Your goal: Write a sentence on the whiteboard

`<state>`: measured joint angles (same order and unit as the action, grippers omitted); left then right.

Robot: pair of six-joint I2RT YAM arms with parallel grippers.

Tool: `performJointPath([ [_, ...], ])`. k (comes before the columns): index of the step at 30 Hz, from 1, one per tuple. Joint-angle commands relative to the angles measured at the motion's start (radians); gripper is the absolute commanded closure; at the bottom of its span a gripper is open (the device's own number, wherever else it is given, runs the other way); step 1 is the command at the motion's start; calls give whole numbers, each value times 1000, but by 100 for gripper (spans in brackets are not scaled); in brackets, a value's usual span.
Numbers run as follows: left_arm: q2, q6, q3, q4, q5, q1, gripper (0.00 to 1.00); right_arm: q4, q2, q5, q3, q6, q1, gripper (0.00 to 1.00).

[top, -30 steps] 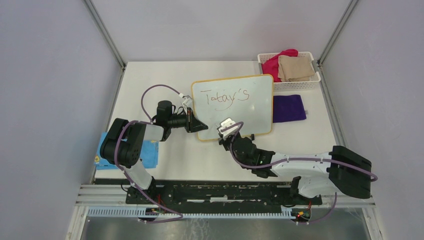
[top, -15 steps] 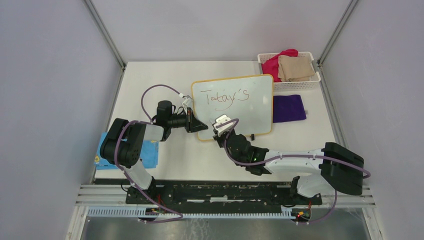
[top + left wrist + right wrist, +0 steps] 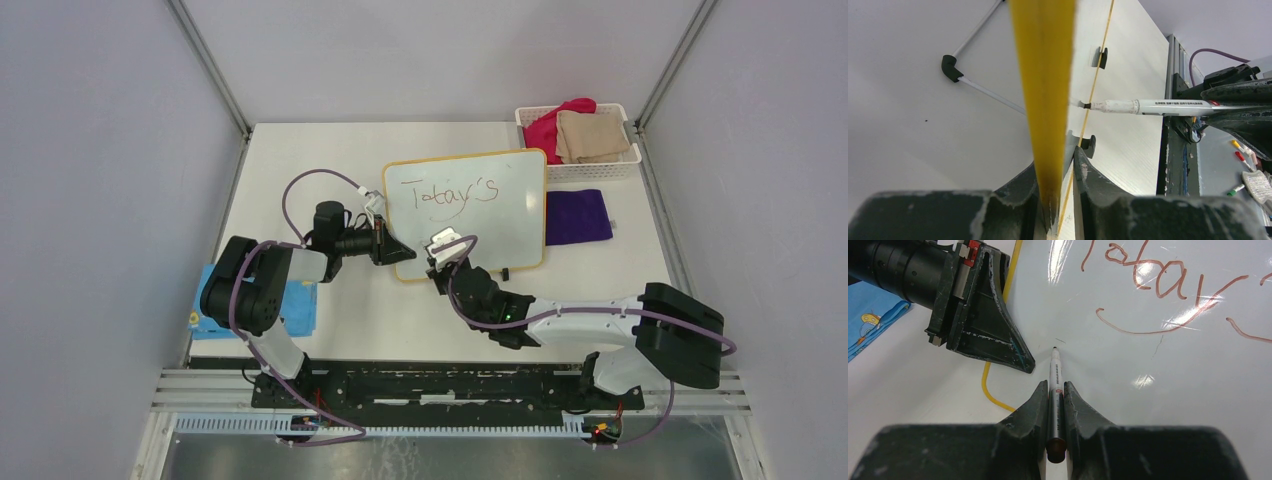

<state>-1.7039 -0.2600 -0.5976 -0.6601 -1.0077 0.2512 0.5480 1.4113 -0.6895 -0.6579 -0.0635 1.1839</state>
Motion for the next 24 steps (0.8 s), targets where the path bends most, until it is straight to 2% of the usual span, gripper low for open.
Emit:
performJointPath([
  [1,-43,64,12,139,108,25,98,-7,8,-12,-33,-29,-11,100],
  [16,-44,62,11,139,108,24,98,-46,-67,-24,78,-82,-12,100],
  [24,-42,63,12,139,108,25,98,-43,-94,-33,65,-62,-24,100],
])
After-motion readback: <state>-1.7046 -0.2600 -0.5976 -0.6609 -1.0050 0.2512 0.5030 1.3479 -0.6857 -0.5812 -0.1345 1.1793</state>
